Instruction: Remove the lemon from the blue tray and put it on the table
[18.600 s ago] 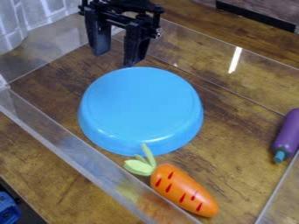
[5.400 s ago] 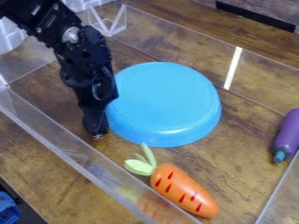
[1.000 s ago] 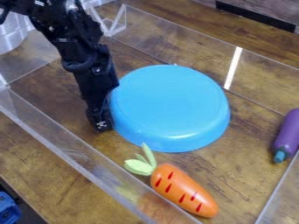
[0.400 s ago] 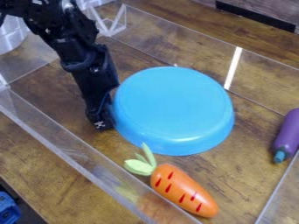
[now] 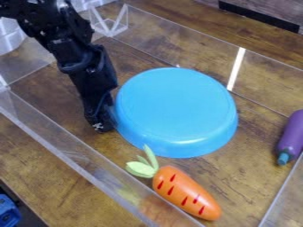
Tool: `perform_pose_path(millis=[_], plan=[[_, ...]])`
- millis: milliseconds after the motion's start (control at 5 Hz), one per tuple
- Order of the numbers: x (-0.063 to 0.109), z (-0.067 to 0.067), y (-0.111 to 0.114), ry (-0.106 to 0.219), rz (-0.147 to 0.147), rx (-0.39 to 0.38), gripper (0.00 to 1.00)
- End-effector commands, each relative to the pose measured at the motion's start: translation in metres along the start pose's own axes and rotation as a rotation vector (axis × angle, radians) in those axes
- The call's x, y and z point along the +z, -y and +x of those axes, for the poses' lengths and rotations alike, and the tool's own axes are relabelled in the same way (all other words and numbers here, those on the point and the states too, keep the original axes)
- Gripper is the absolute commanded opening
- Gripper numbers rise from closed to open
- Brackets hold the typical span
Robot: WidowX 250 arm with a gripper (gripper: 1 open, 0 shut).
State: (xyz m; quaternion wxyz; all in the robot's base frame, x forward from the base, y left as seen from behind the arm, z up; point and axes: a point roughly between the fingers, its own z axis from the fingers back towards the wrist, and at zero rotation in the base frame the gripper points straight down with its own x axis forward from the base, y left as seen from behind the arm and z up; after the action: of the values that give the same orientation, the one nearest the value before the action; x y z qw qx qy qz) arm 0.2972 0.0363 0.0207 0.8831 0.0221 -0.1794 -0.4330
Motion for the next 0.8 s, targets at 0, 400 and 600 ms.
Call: perform_pose_path(millis=[0, 400, 600], plan=[[0.0059, -0.0093, -0.0099, 0.013, 0.013, -0.032, 0.00], [0.0024, -0.0093, -0.0132, 0.036, -0.024, -0.149, 0.00], [0.0086, -0.0094, -0.0185, 0.041, -0.031, -0.171, 0.00]])
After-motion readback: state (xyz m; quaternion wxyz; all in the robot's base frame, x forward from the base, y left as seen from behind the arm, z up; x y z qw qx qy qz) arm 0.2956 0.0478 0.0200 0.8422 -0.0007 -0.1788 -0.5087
